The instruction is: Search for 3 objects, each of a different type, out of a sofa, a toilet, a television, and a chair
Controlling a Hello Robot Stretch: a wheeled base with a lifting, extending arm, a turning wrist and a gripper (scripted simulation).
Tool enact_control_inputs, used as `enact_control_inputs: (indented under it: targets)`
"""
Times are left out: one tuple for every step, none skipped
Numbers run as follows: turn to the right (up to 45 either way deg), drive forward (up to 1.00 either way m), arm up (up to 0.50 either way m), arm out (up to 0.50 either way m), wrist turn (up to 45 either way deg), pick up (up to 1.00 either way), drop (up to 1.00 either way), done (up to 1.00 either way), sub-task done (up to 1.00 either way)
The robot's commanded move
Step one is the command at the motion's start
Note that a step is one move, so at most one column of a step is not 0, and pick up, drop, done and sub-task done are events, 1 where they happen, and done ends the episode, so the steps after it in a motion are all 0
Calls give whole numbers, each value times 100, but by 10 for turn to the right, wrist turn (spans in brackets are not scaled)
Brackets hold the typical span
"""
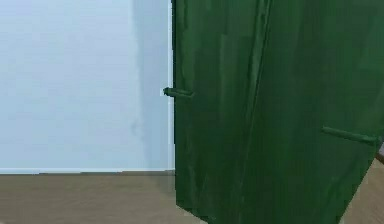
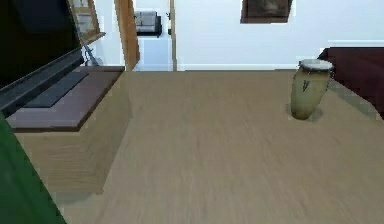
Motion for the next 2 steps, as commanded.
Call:
enact_control_inputs:
  targets:
    - [450,0,0,0,0,0,0,0,0]
    - [90,0,0,0,0,0,0,0,0]
